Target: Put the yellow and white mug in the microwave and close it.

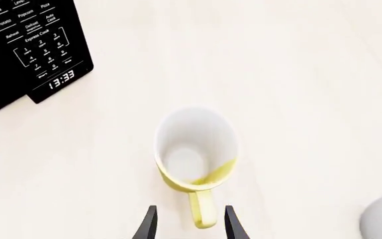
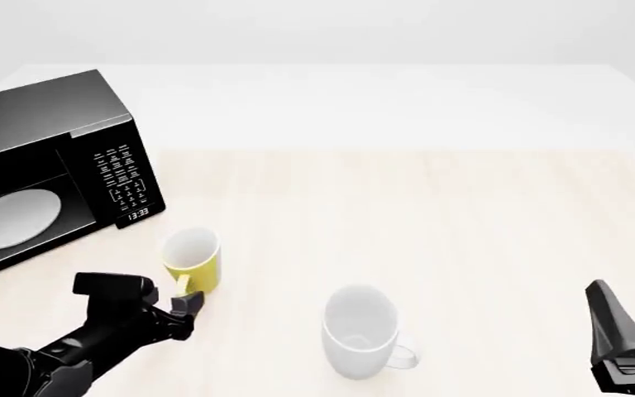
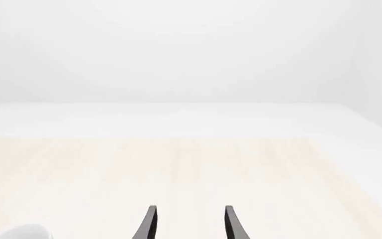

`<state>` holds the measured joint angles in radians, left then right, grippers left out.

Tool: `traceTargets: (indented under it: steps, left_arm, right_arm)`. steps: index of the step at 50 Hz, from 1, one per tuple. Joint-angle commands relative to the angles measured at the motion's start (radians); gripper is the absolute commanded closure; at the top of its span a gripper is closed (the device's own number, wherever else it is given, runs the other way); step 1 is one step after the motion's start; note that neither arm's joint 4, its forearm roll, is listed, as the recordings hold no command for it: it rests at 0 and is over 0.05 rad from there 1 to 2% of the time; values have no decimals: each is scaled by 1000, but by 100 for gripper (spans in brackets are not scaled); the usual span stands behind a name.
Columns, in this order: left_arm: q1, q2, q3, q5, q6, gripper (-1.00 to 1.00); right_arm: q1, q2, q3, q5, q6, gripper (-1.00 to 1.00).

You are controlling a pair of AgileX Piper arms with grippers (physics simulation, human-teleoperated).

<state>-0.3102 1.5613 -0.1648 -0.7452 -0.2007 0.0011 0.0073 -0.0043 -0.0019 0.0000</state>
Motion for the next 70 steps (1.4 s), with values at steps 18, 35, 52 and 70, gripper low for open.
traceTargets:
  steps: [18, 35, 52, 70]
  left_arm:
    - [10, 65, 2, -44, -27, 100]
    - [54, -111, 45, 26, 32, 100]
    - [118, -262, 80, 74, 112, 100]
    - [204, -392, 107, 126, 133, 100]
  right_arm:
    - [0, 0, 0, 0, 0, -100]
    - [0, 0, 0, 0, 0, -100]
    - [0, 0, 0, 0, 0, -100]
    - [0, 0, 0, 0, 0, -100]
